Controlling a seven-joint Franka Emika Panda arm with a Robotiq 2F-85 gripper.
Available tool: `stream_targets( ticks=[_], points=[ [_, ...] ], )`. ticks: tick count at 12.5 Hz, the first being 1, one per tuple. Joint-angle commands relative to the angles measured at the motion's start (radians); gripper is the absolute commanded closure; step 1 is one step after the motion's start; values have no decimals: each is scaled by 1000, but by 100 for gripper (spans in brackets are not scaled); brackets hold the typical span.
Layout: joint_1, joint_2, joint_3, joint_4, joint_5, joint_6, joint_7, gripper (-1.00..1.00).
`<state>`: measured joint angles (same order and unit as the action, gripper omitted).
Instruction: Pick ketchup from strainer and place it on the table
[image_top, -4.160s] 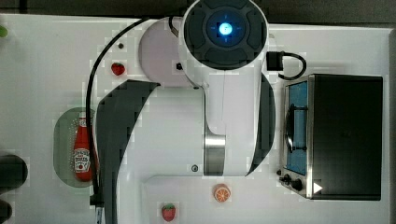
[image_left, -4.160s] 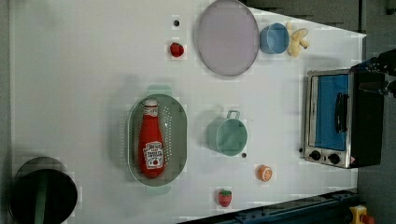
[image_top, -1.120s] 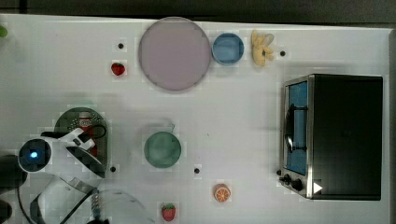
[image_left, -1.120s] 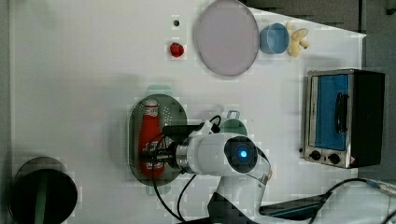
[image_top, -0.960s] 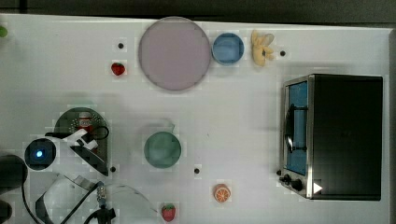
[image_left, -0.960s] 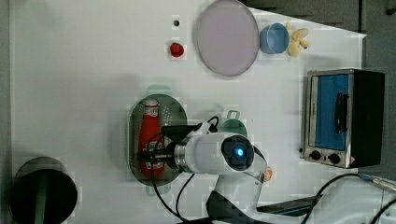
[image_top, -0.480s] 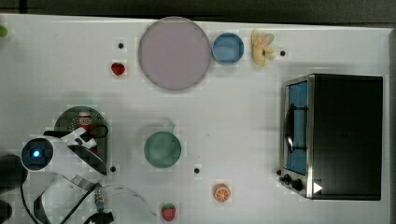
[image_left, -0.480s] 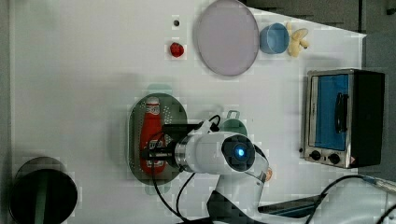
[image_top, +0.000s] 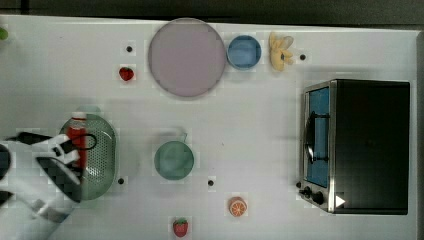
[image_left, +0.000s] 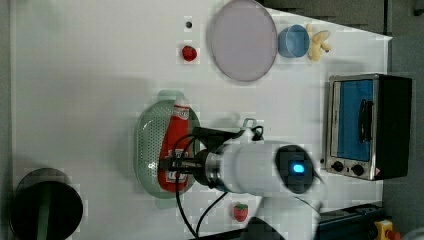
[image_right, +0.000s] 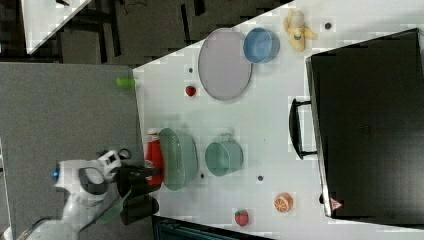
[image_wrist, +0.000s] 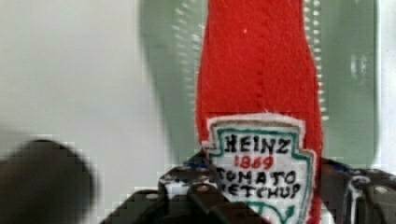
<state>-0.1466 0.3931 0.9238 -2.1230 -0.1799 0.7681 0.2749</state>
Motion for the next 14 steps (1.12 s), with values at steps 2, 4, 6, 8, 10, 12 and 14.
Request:
stream_targets(
  ticks=[2, 4, 6, 8, 10, 12, 14],
  points=[
    [-60, -74, 22, 170, 59, -126, 27, -18],
    [-91, -74, 4, 260, 59, -226, 26, -18],
    [-132, -74, -20, 333, 58, -328, 8, -18],
    [-179, -79, -51, 378, 53, -406, -72, -18],
    [-228, -100, -99, 388, 45, -438, -132, -18],
    [-271, -124, -152, 387, 26, -438, -175, -18],
    [-303, -140, -202, 383, 12, -443, -238, -18]
  ],
)
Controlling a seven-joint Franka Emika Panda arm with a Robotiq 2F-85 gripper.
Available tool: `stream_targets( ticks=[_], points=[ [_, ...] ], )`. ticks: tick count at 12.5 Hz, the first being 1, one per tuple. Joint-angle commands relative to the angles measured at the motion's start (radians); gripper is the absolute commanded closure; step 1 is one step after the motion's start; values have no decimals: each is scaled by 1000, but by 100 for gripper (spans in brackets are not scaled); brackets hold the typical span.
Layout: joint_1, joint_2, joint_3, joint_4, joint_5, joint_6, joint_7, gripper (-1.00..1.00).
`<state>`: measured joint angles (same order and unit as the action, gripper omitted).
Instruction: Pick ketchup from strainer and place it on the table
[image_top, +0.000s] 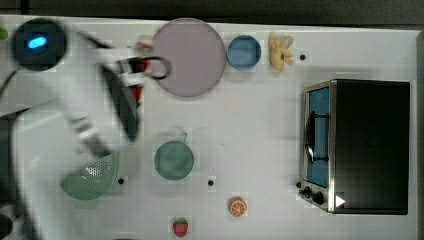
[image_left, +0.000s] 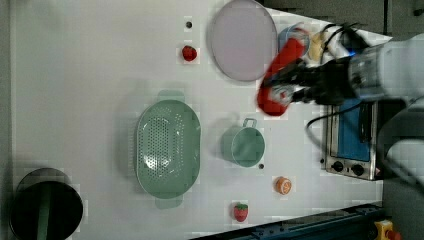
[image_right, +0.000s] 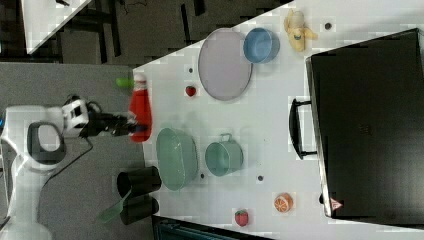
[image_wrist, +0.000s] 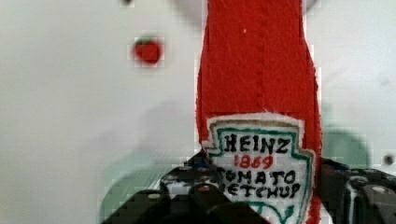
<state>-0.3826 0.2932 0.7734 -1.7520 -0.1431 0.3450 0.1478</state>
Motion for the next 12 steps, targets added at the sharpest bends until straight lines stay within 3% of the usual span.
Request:
stream_targets(
  ticks=[1, 7, 12],
  points=[
    [-79, -47, -77, 4, -28, -21, -158, -18],
    [-111, -52, -208, -113, -28, 18, -374, -18],
    [-112, -48, -264, -352, -30, 291, -376, -18]
  ],
)
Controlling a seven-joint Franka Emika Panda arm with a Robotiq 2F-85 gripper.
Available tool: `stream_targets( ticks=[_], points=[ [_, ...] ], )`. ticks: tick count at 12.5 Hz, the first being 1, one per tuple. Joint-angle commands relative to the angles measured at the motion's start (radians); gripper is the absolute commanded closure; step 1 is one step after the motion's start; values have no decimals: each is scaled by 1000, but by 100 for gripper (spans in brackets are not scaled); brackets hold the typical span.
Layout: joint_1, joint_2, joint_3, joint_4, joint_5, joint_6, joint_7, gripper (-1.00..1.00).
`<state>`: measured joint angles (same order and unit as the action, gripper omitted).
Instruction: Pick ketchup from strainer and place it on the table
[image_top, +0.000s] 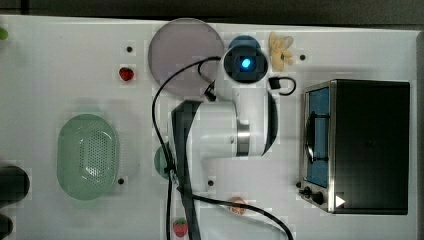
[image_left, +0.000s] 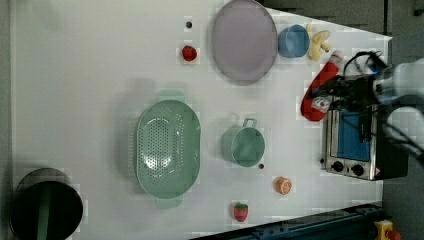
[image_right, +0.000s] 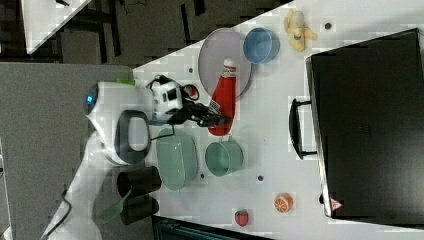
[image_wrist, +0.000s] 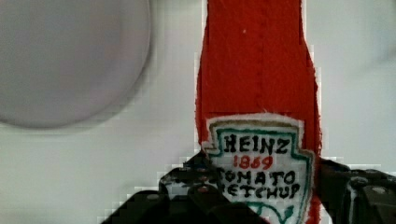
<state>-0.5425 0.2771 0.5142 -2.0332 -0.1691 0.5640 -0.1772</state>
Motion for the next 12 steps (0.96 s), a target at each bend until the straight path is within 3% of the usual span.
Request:
stream_targets(
  ticks=[1, 4, 7, 8, 12],
  points=[
    [48, -27, -9, -113, -9, 124, -51, -18],
    [48, -3, -21, -210, -61, 221, -49, -24],
    [48, 35, -27, -243, -127, 260, -43, -87],
    [46, 30, -28, -232, -127, 262, -43, -100],
    [47, -92, -22, -110, -124, 220, -42, -100]
  ],
)
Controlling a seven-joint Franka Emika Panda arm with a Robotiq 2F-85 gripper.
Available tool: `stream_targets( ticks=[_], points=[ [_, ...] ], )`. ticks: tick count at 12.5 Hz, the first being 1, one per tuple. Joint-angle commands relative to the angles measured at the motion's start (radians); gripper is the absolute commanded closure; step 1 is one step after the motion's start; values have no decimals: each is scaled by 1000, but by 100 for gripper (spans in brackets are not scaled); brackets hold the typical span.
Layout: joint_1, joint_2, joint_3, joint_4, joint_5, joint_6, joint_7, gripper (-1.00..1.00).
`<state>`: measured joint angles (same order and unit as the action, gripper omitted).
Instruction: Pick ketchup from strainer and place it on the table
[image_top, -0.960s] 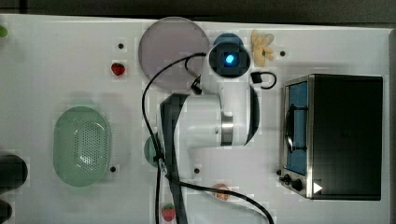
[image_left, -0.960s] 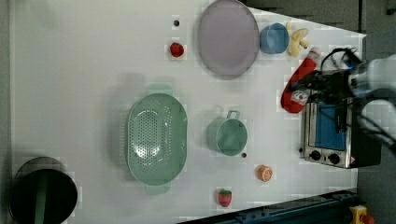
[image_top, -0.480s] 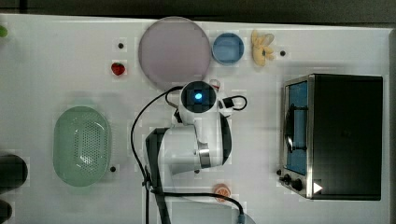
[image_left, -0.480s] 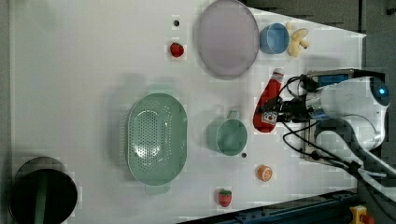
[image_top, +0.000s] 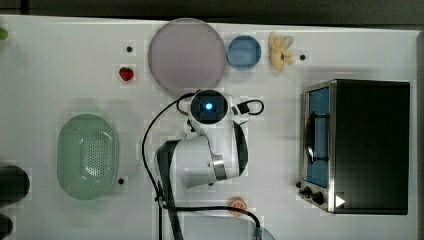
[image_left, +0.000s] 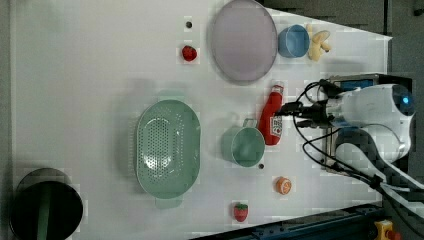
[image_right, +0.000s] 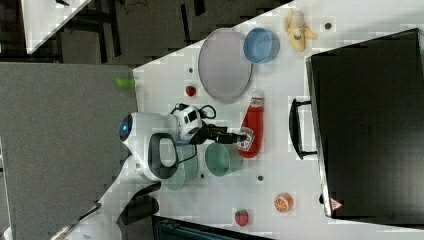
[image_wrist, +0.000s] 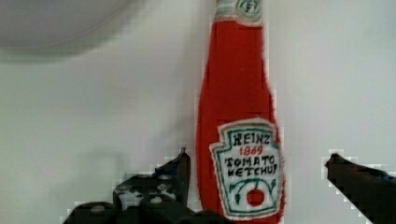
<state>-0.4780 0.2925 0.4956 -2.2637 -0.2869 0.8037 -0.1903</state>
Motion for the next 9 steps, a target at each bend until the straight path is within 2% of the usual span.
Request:
stream_targets(
  ticks=[1, 3, 7, 9],
  points=[
    [-17, -143, 0, 161, 3, -72, -29, -100],
    [-16, -199, 15, 251, 52, -234, -22, -100],
    [-16, -245, 33, 434, 275, -548, 61, -100],
    [-16, -257, 32, 513, 277, -575, 64, -100]
  ],
)
